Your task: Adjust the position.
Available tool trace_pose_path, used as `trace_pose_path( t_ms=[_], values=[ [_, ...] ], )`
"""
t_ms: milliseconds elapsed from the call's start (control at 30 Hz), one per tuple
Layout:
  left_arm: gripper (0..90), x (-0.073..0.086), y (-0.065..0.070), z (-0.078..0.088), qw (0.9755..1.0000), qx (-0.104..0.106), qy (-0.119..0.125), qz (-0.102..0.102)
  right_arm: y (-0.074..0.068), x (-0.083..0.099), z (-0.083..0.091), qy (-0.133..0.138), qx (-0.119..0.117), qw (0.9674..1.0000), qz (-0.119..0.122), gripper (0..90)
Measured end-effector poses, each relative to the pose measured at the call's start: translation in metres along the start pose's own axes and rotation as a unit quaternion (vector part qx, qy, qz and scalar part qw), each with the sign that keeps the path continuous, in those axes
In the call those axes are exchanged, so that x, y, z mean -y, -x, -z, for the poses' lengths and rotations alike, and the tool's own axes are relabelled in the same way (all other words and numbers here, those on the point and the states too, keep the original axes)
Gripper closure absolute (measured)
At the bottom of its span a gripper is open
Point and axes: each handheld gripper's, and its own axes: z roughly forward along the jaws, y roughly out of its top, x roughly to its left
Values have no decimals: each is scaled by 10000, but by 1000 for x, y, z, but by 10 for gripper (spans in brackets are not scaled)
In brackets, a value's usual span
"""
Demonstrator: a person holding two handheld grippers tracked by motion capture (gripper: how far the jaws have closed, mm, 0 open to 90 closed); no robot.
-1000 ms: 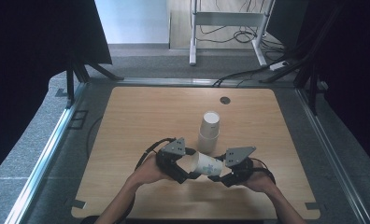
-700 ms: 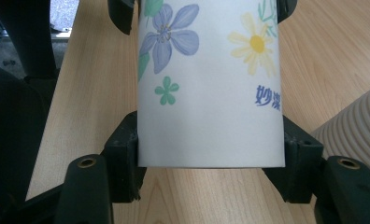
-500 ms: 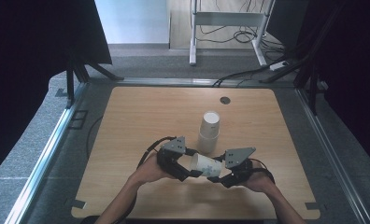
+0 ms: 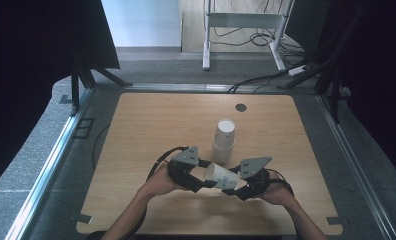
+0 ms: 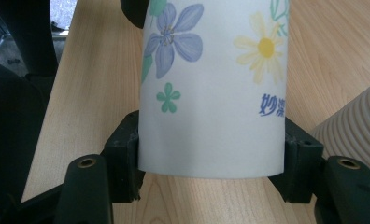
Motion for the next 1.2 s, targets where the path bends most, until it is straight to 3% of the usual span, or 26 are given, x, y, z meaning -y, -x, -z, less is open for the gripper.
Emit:
trace_pose_path(
  t_ms=[633, 800, 933, 1067, 1100, 1200],
  values=[
    [395, -1, -1, 3, 9999, 15, 151, 33, 3, 3, -1, 120, -63, 9999, -106, 363],
    [395, -5, -1, 7, 9999, -14, 115, 22, 3, 1, 1, 68, -15, 9998, -166, 264],
    [395, -11, 0, 10, 9998, -114, -132, -97, 3, -2, 3, -24, 38, 9997, -249, 213],
    [393, -19, 2, 9, 9980, -223, -520, -270, 3, -8, 4, -361, 26, 9988, -331, 182],
    [392, -19, 2, 9, 9980, -223, -520, -270, 3, -11, 3, -467, 7, 9984, -327, 179],
    [389, -27, 4, 4, 9939, -332, -937, -468, 3, -17, 1, -762, -1, 9966, -317, 168]
  ],
)
